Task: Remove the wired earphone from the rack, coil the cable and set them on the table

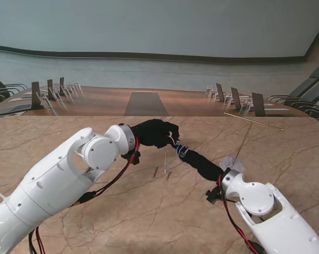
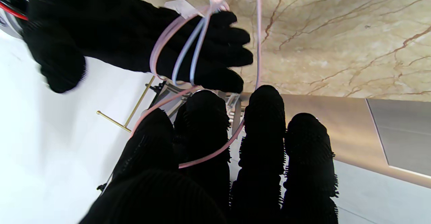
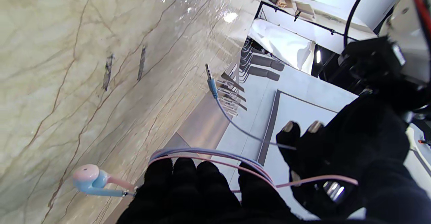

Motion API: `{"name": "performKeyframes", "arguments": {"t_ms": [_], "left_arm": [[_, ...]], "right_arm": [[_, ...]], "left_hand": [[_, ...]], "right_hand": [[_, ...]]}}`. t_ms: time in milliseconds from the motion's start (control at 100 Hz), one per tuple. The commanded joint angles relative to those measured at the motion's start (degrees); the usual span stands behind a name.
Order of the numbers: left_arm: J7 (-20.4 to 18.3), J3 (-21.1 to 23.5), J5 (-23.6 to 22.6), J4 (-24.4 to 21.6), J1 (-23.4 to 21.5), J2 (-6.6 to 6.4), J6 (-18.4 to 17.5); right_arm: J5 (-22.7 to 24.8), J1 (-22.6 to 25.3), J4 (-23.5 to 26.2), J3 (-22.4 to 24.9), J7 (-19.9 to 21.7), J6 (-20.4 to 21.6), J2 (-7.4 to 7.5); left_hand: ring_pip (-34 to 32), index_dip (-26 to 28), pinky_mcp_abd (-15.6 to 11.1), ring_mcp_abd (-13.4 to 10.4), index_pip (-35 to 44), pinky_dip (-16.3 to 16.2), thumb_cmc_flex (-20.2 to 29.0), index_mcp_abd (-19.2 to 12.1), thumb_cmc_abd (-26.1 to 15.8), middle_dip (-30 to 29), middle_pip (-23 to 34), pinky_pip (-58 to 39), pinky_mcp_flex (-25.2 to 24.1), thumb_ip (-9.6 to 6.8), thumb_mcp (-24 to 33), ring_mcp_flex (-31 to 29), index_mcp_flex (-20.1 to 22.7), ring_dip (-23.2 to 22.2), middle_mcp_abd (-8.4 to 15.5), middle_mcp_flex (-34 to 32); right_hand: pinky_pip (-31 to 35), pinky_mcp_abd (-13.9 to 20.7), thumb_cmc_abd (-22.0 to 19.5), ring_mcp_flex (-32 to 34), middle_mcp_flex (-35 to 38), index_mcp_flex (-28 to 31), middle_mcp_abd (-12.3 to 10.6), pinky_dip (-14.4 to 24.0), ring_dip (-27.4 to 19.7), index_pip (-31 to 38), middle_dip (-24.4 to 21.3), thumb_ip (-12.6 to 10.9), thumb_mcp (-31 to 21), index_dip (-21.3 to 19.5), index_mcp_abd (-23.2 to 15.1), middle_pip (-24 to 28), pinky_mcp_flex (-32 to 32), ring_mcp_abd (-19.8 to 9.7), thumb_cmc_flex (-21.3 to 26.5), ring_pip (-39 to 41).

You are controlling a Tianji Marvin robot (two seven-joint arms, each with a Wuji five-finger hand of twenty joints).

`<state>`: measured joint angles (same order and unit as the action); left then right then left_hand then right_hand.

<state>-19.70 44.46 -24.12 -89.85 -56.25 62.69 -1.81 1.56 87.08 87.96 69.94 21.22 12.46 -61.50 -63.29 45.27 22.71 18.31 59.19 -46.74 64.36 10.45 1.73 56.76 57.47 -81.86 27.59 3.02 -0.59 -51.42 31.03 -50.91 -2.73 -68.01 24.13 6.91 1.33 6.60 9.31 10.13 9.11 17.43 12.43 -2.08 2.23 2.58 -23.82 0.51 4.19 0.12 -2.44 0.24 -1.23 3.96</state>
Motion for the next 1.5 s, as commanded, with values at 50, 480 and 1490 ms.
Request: {"name": "performKeyframes", "arguments": {"t_ms": [50, 480, 1490], "left_arm": [[-0.6, 0.0, 0.3, -1.9, -1.4, -0.14, 0.1], [2.0, 1.5, -1.9, -3.7, -6.8, -0.15, 2.7], [12.1, 4.0, -2.5, -3.3, -13.2, 1.78, 3.7]], "right_arm": [[0.4, -1.5, -2.4, -0.2, -2.5, 1.0, -0.79], [-0.4, -3.6, -4.8, 0.9, -6.1, 5.8, -1.68], [2.8, 0.9, -2.7, 3.9, -9.6, 10.0, -1.65]], "left_hand": [[-1.4, 1.0, 1.7, 0.3, 1.7, -0.5, -1.0, 0.3, -2.6, 0.8, 1.2, -2.6, -0.3, 0.8, -1.3, -0.1, 0.6, 0.0, -1.1, -1.4], [2.0, -0.6, 0.7, 0.6, 0.2, 0.1, 0.1, -0.6, -2.4, -1.0, -3.4, -0.2, -3.0, 0.5, -1.1, 2.8, -2.0, 0.9, -2.5, 1.9], [8.3, -4.1, 0.6, 2.0, -4.1, 2.1, -3.6, -1.4, -6.7, -8.3, -13.1, 3.7, -7.9, 0.82, -1.4, 7.0, -1.0, 3.4, -5.7, 6.5]], "right_hand": [[-0.6, -0.6, -0.7, -2.3, -2.2, -0.2, -1.2, 2.3, 0.0, -2.4, -1.8, 2.3, -0.1, 1.4, -0.9, -2.3, -0.8, -0.8, -2.3, -2.6], [-2.5, 1.0, -0.6, -2.4, -2.5, -0.1, -2.4, 3.4, -0.4, -3.3, -2.7, 2.3, -0.2, 2.2, -1.6, -3.0, -1.1, -2.4, -2.1, -4.4], [-4.0, 1.2, 0.0, -2.4, -2.5, -0.3, -2.5, 5.3, 0.2, -1.9, -2.0, 1.9, -0.7, 0.9, -2.6, -2.6, -0.4, -2.5, -0.7, -4.3]]}}
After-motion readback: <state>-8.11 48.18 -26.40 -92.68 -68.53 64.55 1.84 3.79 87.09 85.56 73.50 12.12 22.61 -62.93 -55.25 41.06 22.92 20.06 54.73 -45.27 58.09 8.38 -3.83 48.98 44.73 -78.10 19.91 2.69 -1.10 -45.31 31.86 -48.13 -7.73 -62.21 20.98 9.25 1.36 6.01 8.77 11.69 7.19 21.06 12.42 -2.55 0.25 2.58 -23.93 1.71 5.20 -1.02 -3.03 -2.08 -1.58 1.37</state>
